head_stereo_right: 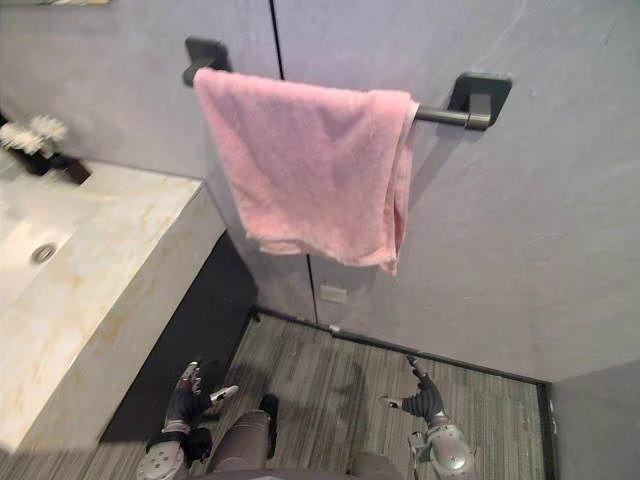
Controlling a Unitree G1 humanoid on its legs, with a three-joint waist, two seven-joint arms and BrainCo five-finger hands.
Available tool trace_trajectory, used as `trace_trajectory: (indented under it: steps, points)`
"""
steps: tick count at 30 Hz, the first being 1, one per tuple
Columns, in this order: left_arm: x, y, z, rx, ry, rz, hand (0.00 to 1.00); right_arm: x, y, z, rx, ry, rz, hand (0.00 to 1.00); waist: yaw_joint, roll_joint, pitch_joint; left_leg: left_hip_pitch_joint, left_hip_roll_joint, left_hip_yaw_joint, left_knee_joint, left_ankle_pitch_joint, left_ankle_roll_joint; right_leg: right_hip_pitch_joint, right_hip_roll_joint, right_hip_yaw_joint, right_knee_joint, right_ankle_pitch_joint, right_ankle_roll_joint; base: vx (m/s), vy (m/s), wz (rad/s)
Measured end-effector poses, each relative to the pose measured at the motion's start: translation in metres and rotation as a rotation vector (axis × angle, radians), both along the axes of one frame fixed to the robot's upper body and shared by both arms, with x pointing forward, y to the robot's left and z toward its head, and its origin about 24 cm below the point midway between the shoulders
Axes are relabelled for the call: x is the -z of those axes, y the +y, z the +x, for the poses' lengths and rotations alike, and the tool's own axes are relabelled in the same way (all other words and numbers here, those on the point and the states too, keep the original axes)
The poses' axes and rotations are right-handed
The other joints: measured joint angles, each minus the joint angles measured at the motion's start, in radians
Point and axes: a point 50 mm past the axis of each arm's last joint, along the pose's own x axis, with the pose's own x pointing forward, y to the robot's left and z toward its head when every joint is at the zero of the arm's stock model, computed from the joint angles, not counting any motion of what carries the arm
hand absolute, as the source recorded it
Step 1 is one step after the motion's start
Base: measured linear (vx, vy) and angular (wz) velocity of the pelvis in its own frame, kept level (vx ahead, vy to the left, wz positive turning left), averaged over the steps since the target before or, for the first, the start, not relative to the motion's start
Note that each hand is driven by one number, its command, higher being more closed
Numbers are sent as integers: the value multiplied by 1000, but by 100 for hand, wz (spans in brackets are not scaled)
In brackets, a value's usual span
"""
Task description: Organize washtable
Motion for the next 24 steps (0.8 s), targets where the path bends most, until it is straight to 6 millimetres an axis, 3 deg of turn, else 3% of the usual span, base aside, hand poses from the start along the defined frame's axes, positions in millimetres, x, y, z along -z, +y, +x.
trace_trajectory:
  steps: [3,6,7,10,11,12,14,18,24]
  points:
    - [0,3,-2,7,9,12,0,2,1,-3,36,6,10,0,-23,-27,15,1,11,130,277,-167,35,0,-40,-122,-11,32,-41,-261,-147,108]
    - [1,1,-2,17,10,8,0,12,0,-14,48,61,16,0,-41,-16,4,81,94,216,420,-284,58,15,-58,-216,-85,95,-43,-221,-5,93]
    - [1,2,-2,15,11,10,0,14,1,-16,52,75,22,0,-43,-12,1,144,124,243,402,-294,59,17,-67,-242,-101,112,-39,-170,115,91]
    - [7,-1,-2,28,37,2,0,21,-3,-23,84,111,23,0,-65,8,-16,287,149,252,283,-273,53,7,-97,-312,-112,136,-7,-154,186,97]
    - [10,-3,-1,36,55,-2,0,23,-8,-24,113,126,24,0,-86,37,-35,350,138,251,140,-256,13,4,-100,-342,-136,157,17,-153,255,102]
    - [12,-1,-1,40,66,5,0,26,-8,-22,122,134,29,0,-102,45,-43,378,121,266,4,-244,-7,10,-92,-361,-198,207,32,-143,264,88]
    - [12,7,-1,50,76,33,0,27,-6,-16,120,131,38,0,-98,47,-45,390,107,274,-81,-235,-22,20,-82,-375,-279,274,46,-143,273,31]
    - [18,26,-10,49,139,84,0,28,0,-16,134,130,63,0,-97,31,-49,384,64,276,-74,-235,-21,84,-97,-369,-418,385,72,-156,192,6]
    - [21,35,-22,5,174,98,0,29,1,-18,112,144,66,0,-90,36,-52,353,34,242,-105,-231,11,102,-104,-400,-511,457,80,-202,53,13]
